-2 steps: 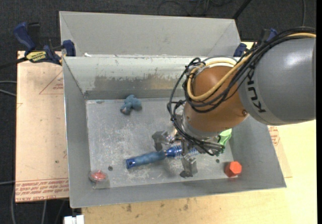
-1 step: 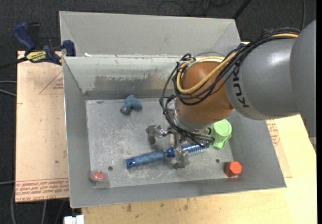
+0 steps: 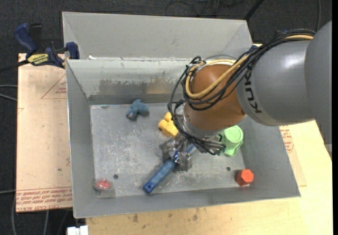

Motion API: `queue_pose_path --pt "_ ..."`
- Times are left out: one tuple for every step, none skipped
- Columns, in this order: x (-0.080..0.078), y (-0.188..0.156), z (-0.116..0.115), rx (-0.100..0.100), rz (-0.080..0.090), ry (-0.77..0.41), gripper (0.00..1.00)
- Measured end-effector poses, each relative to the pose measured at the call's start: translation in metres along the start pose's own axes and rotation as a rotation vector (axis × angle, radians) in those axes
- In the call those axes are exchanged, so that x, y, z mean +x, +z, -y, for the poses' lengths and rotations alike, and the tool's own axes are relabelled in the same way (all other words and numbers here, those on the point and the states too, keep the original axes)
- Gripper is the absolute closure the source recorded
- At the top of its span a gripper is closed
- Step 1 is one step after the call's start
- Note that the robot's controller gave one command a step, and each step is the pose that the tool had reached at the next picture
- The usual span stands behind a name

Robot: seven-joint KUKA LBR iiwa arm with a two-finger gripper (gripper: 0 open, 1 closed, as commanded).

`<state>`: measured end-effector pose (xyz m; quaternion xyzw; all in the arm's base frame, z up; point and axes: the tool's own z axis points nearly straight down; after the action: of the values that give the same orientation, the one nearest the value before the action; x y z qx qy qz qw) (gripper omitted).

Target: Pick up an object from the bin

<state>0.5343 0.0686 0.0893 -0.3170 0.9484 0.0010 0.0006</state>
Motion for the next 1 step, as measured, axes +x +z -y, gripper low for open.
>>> queue_pose_path --pt "-0.0241 -0.1471 0.0234 0.006 0.009 0.022 1.0"
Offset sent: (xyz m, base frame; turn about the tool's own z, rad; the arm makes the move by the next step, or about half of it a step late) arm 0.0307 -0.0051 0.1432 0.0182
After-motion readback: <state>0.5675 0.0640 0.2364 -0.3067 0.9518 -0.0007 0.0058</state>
